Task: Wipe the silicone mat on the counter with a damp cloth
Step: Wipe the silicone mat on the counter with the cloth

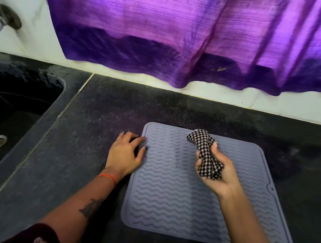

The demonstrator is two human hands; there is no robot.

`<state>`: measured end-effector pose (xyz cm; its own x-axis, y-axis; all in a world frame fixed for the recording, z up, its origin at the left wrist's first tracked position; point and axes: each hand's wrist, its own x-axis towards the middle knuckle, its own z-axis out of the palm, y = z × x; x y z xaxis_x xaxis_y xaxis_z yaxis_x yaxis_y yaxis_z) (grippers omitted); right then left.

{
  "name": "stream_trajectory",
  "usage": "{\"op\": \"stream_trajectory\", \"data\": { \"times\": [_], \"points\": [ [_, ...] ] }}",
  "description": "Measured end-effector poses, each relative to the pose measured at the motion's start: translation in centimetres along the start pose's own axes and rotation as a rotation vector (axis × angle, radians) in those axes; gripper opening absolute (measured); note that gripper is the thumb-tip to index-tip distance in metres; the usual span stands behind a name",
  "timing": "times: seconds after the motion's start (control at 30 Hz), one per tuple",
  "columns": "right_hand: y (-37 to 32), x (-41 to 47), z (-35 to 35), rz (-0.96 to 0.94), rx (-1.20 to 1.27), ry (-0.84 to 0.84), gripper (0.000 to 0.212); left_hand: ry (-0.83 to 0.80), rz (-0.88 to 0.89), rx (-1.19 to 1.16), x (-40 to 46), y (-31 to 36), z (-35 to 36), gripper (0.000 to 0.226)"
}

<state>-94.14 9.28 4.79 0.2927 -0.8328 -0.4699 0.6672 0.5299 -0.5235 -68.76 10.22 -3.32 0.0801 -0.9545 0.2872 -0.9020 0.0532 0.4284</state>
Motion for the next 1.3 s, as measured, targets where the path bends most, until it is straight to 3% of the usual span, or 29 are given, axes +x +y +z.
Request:
{"op": "stream_trajectory", "data": {
  "times": [0.17,0.33,0.43,0.5,0.53,0.6,0.7,0.77,0.83,1.1,1.3],
  "points": [
    [-0.3,-0.8,-2.5,0.024,0.083,-0.070,0.077,-0.007,0.000,0.010,-0.1,0.0,-0.1,0.043],
    [-3.3,-1.8,-5.3,-0.104,-0.069,0.056,0.085,-0.007,0.006,0.011,-0.1,0.1,-0.1,0.048],
    [-6.6,-2.0,-7.3,-0.221,-0.042,0.171,0.070,-0.004,0.009,0.017,-0.1,0.0,0.0,0.048],
    [-8.8,-1.7,-8.1,-0.306,-0.092,0.340,0.037,-0.001,0.006,0.020,0.0,0.0,0.0,0.048],
    [-9.9,-1.1,-8.5,-0.344,-0.168,0.447,0.031,-0.001,0.006,0.021,0.0,0.0,0.0,0.048],
    [-11.6,0.2,-9.5,-0.449,-0.453,0.682,0.050,-0.002,0.007,0.026,0.0,0.1,0.0,0.048],
    [-12.2,1.8,-10.1,-0.493,-1.087,1.004,0.064,-0.003,0.007,0.038,0.0,0.1,0.0,0.049],
    [-11.6,3.0,-10.3,-0.448,-1.399,1.022,0.058,-0.003,0.005,0.040,0.0,0.0,0.0,0.049],
    [-10.7,4.0,-9.9,-0.381,-1.558,1.038,0.053,-0.005,0.004,0.038,0.0,0.0,0.0,0.049],
    [-8.0,6.3,-7.3,-0.448,-1.807,0.907,0.046,0.004,0.003,-0.002,0.1,0.0,0.1,0.048],
    [-4.2,7.7,-2.8,-0.494,-1.870,0.645,0.049,-0.001,0.001,-0.027,0.1,0.0,-0.1,0.048]
  ]
}}
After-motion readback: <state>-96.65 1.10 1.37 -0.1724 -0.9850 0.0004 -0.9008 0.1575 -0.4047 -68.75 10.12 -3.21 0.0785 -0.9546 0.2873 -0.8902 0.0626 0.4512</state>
